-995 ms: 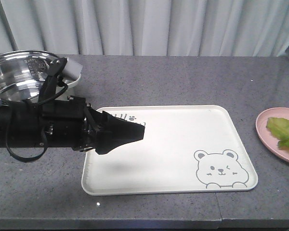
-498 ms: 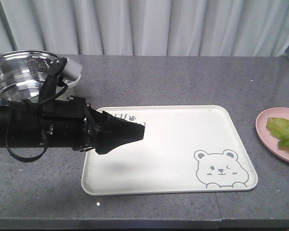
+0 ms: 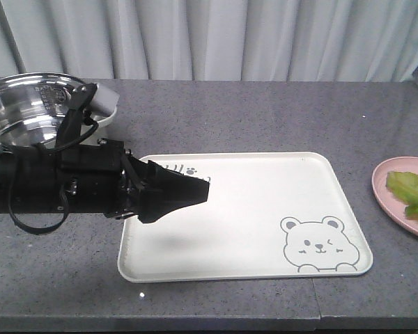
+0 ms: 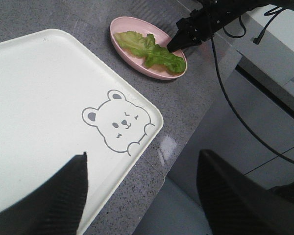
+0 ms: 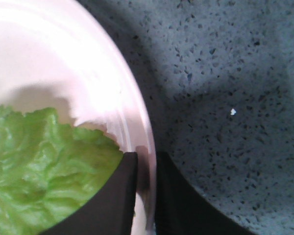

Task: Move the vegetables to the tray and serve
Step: 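Slide the pink plate with lettuce onto the tray with the right gripper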

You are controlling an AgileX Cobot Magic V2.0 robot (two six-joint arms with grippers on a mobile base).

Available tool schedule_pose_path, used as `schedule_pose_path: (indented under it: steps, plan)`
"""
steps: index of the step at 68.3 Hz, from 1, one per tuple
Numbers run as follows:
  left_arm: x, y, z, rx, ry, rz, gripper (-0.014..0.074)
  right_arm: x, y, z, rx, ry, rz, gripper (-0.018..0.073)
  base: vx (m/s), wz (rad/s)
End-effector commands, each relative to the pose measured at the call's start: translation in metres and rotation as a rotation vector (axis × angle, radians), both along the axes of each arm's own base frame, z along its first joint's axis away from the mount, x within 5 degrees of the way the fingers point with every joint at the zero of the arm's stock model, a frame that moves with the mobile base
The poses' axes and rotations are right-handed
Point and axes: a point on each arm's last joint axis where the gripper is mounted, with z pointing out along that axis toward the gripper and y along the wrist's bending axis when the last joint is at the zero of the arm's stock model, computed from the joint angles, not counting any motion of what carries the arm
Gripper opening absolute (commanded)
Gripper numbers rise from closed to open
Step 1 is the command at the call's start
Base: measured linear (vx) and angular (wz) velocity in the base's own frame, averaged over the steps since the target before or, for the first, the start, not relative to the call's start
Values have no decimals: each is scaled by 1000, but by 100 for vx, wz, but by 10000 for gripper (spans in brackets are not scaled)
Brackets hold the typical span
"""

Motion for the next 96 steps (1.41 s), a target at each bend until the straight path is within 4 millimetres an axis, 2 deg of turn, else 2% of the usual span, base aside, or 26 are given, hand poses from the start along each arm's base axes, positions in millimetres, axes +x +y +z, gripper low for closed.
schedule_pose_path:
  steps: [1,8,17,39,54,63,70,84,96]
  plan:
    - [-5,-1,18,-73,-22,5,470,-1,-1,26,-54,-61,12,-11,0,0]
    - [-5,-1,18,-73,-22,5,470,-3,1,30,-53,-62,8,-8,0,0]
    - [-5,-1,18,-73,-22,5,470,-7,4,46,-63,-93,-8,-7,0,0]
    - [-5,-1,18,-73,-22,5,470,-25,26,105,-64,-253,-21,-5,0,0]
    - [-5,-1,18,-73,-22,5,470,-31,45,133,8,-377,-7,-4,0,0]
    - [-5,-1,18,-73,-22,5,470,-24,70,141,49,-416,59,-4,0,0]
    - [-5,-1,18,-73,-22,5,470,-13,97,141,68,-411,146,-4,0,0]
    - [-5,-1,18,-73,-22,5,470,3,164,141,109,-406,344,-4,0,0]
    - [-5,-1,18,-73,-22,5,470,5,208,141,142,-392,472,-4,0,0]
